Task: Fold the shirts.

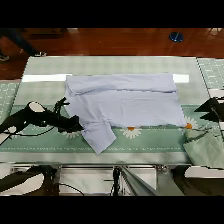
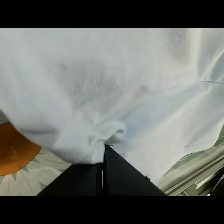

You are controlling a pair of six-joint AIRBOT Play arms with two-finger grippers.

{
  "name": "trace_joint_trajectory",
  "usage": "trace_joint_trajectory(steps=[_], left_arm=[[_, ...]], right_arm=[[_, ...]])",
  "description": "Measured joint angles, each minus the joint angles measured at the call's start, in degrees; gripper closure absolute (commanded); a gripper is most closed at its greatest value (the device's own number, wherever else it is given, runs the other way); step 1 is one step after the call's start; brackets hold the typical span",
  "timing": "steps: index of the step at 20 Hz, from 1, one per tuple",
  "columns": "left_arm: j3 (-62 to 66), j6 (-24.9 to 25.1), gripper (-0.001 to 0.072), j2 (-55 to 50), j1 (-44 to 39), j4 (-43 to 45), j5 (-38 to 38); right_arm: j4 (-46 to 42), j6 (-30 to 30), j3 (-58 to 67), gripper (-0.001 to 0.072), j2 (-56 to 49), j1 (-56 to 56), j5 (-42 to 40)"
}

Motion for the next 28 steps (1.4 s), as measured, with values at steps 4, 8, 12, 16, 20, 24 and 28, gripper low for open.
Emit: trace_joint_trajectory(steps=[4,8,12,16,20,24,28], left_arm=[[0.0,0.1,0.0675,0.0,0.0,0.0,0.2],[0.0,0.2,0.0675,0.0,0.0,0.1,0.2],[0.0,0.2,0.0676,0.0,0.1,0.1,0.2],[1.1,0.9,0.0676,0.6,1.8,1.4,0.5],[7.5,1.7,0.0676,4.5,4.2,1.2,-1.0],[17.6,2.0,0.0677,6.9,5.0,-3.3,-3.5],[25.5,2.1,0.0676,5.6,6.5,-5.2,-2.1]], right_arm=[[-2.3,-0.4,-2.3,0.0191,-1.5,3.7,-2.9],[-3.8,1.2,-3.0,0.0277,-3.5,8.6,-4.4],[-4.8,2.7,-3.1,0.0688,-4.8,12.0,-4.4],[-3.4,1.5,-3.1,0.0688,-3.3,13.0,-1.2],[7.3,-1.6,-3.1,0.0689,3.8,12.7,-3.3],[16.1,-3.7,-3.1,0.069,9.2,14.6,-8.9],[20.6,-4.5,-3.1,0.0691,10.8,18.0,-17.2]])
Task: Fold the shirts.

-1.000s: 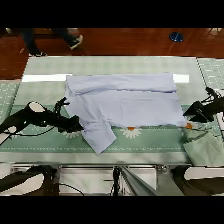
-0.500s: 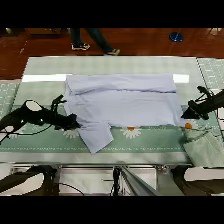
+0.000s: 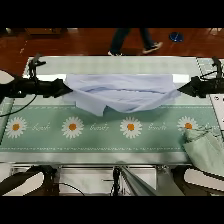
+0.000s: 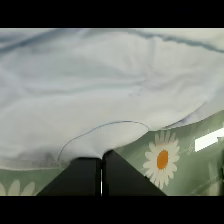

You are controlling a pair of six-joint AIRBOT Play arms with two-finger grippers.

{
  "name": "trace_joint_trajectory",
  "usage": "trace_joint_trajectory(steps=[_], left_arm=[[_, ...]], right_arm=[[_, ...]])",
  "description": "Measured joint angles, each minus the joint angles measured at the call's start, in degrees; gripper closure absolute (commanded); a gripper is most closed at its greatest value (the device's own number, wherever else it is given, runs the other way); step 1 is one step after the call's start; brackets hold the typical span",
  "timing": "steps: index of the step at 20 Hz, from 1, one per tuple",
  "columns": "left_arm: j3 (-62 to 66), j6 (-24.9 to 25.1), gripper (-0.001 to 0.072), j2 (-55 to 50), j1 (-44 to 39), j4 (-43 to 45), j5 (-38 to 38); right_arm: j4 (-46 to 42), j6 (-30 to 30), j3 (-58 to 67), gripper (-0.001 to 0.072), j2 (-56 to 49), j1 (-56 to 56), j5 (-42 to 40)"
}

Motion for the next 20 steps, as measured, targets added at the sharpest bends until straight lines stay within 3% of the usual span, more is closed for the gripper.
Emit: trace_joint_trajectory(steps=[6,20], left_arm=[[7.8,0.0,0.0677,-9.7,2.7,-1.0,1.0],[27.4,0.7,0.0676,-33.0,1.1,-1.6,8.2]], right_arm=[[4.5,-0.3,0.0,0.0691,-1.3,2.0,-17.7],[10.1,-6.0,0.0,0.0691,-11.6,12.8,-46.3]])
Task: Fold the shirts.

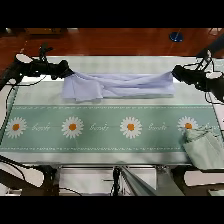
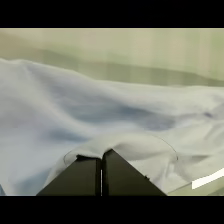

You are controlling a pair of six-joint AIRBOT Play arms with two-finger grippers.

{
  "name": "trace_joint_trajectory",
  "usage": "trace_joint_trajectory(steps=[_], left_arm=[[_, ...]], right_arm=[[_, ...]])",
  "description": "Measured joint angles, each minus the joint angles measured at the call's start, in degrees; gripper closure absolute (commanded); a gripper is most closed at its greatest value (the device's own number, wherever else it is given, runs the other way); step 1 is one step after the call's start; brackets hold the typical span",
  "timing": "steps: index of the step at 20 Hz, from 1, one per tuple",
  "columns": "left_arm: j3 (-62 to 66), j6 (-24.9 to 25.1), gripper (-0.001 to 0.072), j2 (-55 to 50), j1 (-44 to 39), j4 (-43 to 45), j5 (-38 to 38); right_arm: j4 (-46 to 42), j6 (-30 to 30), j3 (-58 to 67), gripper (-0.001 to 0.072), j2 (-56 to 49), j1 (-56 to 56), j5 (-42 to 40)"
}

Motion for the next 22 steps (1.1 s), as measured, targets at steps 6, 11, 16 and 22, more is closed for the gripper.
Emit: trace_joint_trajectory(steps=[6,11,16,22], left_arm=[[0.9,0.0,0.0675,-4.0,-0.6,-0.1,5.1],[1.1,0.0,0.0239,-4.9,-1.9,-0.5,10.4],[3.2,0.0,0.0239,-2.6,0.8,-0.8,11.6],[4.6,0.0,0.0239,3.9,6.6,-0.7,3.9]], right_arm=[[1.4,-0.2,0.0,0.0688,-0.9,1.2,-8.0],[1.6,-0.2,0.0,0.0257,-2.6,1.4,-8.5],[-0.2,0.1,1.1,0.0181,1.0,-1.8,-6.8],[-12.8,13.7,5.5,0.0179,0.7,-13.2,12.6]])
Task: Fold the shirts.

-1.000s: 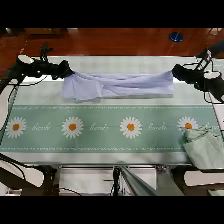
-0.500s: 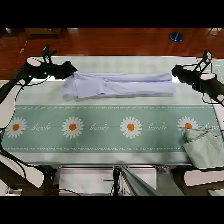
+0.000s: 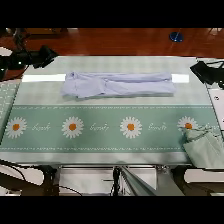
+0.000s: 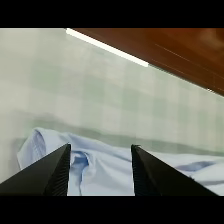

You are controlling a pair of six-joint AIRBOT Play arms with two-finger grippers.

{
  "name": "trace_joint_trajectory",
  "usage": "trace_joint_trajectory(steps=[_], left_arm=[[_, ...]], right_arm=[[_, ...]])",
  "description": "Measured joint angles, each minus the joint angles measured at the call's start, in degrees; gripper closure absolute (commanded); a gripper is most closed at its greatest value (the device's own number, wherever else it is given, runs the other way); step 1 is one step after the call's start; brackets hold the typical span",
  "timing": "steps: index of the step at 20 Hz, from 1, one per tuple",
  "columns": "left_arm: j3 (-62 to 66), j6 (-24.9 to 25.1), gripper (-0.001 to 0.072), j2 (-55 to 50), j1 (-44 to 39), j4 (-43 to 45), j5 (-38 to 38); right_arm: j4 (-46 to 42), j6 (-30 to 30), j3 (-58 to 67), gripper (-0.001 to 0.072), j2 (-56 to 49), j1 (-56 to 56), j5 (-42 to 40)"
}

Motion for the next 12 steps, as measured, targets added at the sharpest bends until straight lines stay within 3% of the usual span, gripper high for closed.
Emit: trace_joint_trajectory(steps=[5,9,10,11,12], left_arm=[[0.1,1.6,0.0239,1.4,-0.3,0.1,-7.7],[0.1,2.6,0.0239,1.6,-1.8,0.1,-10.8],[0.2,2.6,0.0239,1.7,-2.1,0.1,-11.2],[0.2,2.8,0.0239,1.7,-2.3,0.1,-11.9],[0.2,2.8,0.0239,1.7,-2.4,0.1,-11.9]], right_arm=[[5.7,0.3,0.9,0.018,-7.2,-3.7,15.1],[8.7,0.2,1.0,0.0181,-11.5,0.2,16.2],[9.5,0.3,1.1,0.021,-12.3,1.5,15.5],[10.1,0.9,1.2,0.0336,-13.1,3.0,14.9],[9.9,1.3,1.2,0.0557,-13.8,4.3,14.0]])
